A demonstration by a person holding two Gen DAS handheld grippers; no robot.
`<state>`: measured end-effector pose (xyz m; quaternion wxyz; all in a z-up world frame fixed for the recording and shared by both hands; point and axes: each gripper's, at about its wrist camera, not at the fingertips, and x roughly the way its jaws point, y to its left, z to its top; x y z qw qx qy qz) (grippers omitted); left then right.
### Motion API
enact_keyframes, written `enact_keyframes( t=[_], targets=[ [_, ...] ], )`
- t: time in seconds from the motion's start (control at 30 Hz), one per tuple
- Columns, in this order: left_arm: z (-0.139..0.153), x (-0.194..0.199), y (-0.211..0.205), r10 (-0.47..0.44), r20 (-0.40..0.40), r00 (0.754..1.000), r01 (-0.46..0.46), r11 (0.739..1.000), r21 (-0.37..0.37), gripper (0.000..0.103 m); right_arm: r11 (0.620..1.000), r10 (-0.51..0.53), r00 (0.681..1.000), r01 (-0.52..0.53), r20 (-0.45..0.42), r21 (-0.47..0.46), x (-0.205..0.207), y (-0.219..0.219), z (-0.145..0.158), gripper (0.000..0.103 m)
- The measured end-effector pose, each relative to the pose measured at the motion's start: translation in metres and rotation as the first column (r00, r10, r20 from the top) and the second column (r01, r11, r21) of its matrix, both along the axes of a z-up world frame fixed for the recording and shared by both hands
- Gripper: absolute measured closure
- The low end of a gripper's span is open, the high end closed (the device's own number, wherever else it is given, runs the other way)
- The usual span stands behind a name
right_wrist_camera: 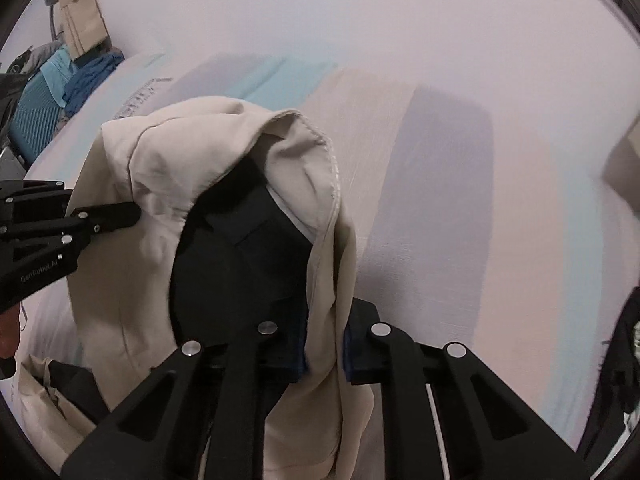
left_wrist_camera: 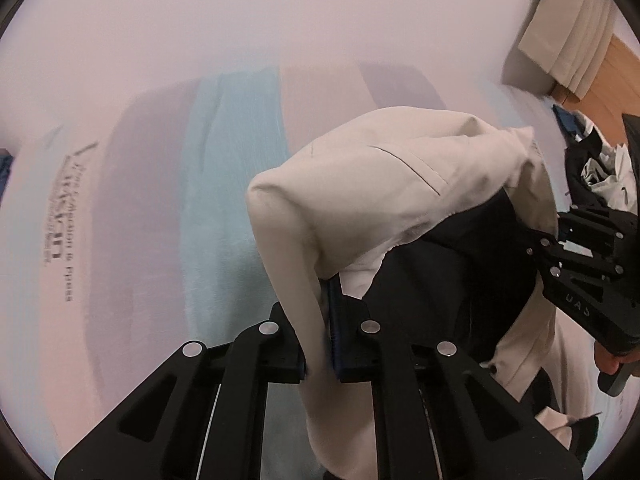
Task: Fold large clothes
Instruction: 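Close the left tool on the hood rim beside the right tool and lift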
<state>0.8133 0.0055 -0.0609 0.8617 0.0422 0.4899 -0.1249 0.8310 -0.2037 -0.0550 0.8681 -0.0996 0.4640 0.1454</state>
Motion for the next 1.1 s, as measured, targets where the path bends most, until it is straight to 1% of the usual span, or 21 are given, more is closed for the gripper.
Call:
enact_keyframes(
  t=[0.1,0.13,0.2,0.27,0.3,0.4,0.5,0.63,0.77,1.03,1.1],
  targets=[
    [0.019,-0.021,-0.008,0.008,0.034,0.999,-0.008,1.000,-0.003,0.096,1.000,-0.003,1.000,0.003,0.031,0.000,-0.020,0.005,0.014,0.093],
    [0.024,-0.031,-0.005,0.008,0.048,0.999,-0.008,1.000,-0.002,0.096,1.000,-0.005,0.999,0.006,0.045,-0.004,-0.029,0.004,0.019,0.093],
    [0.036,-0.047,-0.009,0.002,0.080,0.997,-0.003,1.000,0.013,0.097,1.000,-0.008,0.998,0.008,0.065,-0.010,-0.043,0.005,0.024,0.094],
    [0.045,-0.066,-0.018,0.000,0.115,0.993,-0.003,1.000,0.023,0.097,1.000,-0.020,0.996,0.021,0.089,-0.011,-0.060,0.003,0.030,0.095],
    [0.048,-0.069,-0.016,0.003,0.123,0.992,-0.006,1.000,0.022,0.097,1.000,-0.024,0.994,0.025,0.102,-0.011,-0.069,0.003,0.034,0.095],
    [0.064,-0.098,-0.018,0.008,0.174,0.985,-0.013,1.000,0.028,0.098,0.999,-0.032,0.988,0.034,0.149,-0.013,-0.094,0.003,0.044,0.095],
    [0.072,-0.119,-0.019,0.016,0.191,0.982,-0.022,0.999,0.029,0.098,0.999,-0.034,0.982,0.038,0.184,-0.019,-0.117,0.009,0.051,0.095],
    [0.076,-0.146,-0.019,0.028,0.201,0.979,-0.034,0.999,0.029,0.098,0.999,-0.032,0.978,0.038,0.204,-0.027,-0.145,0.006,0.052,0.095],
    [0.075,-0.169,-0.013,0.048,0.196,0.979,-0.054,0.998,0.030,0.098,0.999,-0.028,0.977,0.035,0.212,-0.030,-0.159,0.010,0.050,0.095],
    [0.069,-0.207,-0.012,0.062,0.210,0.976,-0.074,0.996,0.053,0.098,0.998,-0.040,0.975,0.048,0.219,-0.033,-0.199,-0.004,0.052,0.096],
    [0.069,-0.221,-0.016,0.057,0.219,0.974,-0.073,0.995,0.066,0.098,0.998,-0.041,0.975,0.050,0.218,-0.035,-0.214,-0.006,0.050,0.096]
  ],
)
